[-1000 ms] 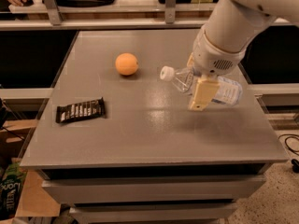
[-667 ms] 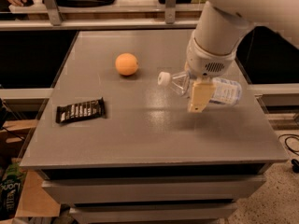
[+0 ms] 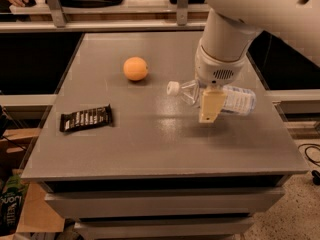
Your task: Knock blue plastic bottle over
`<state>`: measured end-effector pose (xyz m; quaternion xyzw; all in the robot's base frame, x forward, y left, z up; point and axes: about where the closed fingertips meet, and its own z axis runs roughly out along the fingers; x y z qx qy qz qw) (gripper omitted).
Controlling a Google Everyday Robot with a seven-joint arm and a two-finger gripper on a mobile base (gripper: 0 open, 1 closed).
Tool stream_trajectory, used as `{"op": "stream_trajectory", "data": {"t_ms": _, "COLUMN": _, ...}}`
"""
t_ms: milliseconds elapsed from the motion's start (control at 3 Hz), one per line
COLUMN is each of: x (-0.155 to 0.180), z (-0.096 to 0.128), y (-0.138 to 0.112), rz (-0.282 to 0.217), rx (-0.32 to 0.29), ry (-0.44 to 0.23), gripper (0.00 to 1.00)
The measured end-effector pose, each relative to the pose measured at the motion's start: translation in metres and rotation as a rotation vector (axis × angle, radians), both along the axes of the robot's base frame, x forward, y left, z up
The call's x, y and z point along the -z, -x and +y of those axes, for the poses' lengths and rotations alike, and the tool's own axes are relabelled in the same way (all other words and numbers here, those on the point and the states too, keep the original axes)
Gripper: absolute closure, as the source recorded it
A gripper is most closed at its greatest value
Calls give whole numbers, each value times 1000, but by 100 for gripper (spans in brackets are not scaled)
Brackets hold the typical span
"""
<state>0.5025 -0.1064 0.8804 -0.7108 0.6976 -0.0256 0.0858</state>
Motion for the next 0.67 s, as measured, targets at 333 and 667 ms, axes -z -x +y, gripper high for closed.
{"op": "stream_trajectory", "data": {"t_ms": 333, "x": 5, "z": 3, "y": -1, "rz": 16, "rx": -1, "ry": -1, "gripper": 36}}
{"op": "stream_trajectory", "data": {"t_ms": 667, "x": 8, "z": 4, "y": -1, "rz": 24, "rx": 1, "ry": -11, "gripper": 13}}
